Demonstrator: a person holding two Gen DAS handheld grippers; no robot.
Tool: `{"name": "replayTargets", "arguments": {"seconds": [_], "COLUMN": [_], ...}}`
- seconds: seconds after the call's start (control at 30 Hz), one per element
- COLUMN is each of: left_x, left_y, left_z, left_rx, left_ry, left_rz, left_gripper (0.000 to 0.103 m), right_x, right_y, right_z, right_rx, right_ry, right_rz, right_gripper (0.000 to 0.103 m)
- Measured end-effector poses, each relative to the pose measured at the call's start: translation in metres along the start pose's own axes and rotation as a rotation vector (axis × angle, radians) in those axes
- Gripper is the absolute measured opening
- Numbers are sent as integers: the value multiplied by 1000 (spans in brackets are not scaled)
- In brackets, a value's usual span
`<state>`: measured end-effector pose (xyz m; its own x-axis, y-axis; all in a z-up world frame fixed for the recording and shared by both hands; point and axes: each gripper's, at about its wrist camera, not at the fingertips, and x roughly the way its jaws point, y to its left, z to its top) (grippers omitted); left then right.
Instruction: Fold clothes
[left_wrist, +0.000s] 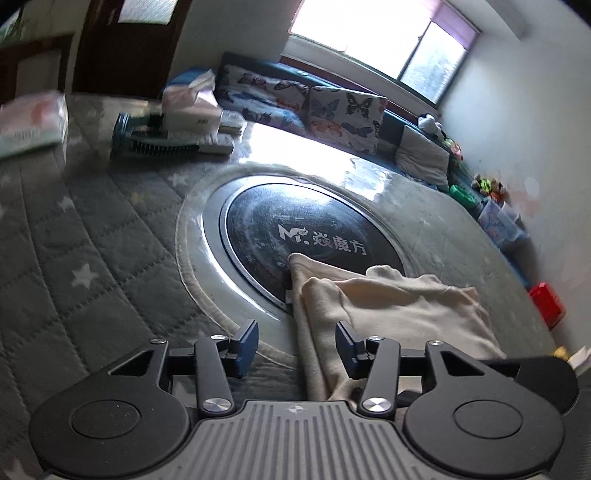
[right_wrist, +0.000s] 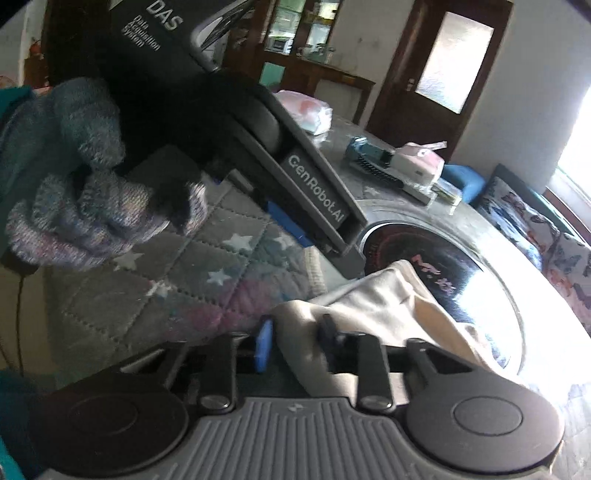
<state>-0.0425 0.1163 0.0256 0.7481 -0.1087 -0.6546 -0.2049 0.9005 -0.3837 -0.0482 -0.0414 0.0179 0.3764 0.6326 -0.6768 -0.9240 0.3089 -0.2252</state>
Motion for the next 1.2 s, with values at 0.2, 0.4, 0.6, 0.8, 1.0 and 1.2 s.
{"name": "replayTargets", "arguments": {"seconds": [0.2,0.4,0.6,0.8,1.0,1.2], "left_x": [6,14,24,38,43,41], "left_y": [4,9,5,4,8,6], "left_z": [3,4,2,-2,-6,-7], "left_rx": [-156,-360,-454,-510,-525,-482], "left_ry": [25,56,75,108,110,97], "left_rz": [-41,-103,-129,-137,-136,-122], "left_gripper": [54,55,55,39,16,16], "right_x": [-15,-33,-43,-45,-46,-64], "right_y": [-28,-48,-54,-53,-52,-76], "right_z": [1,1,-5,-10,-18,-43], "right_rx": [154,249,282,299,318,426], "right_ry": [-60,-123,-152,-157,-133,-127], "right_rz": [46,56,59,79,99,1], "right_gripper": [11,10,10,10,12,16]}}
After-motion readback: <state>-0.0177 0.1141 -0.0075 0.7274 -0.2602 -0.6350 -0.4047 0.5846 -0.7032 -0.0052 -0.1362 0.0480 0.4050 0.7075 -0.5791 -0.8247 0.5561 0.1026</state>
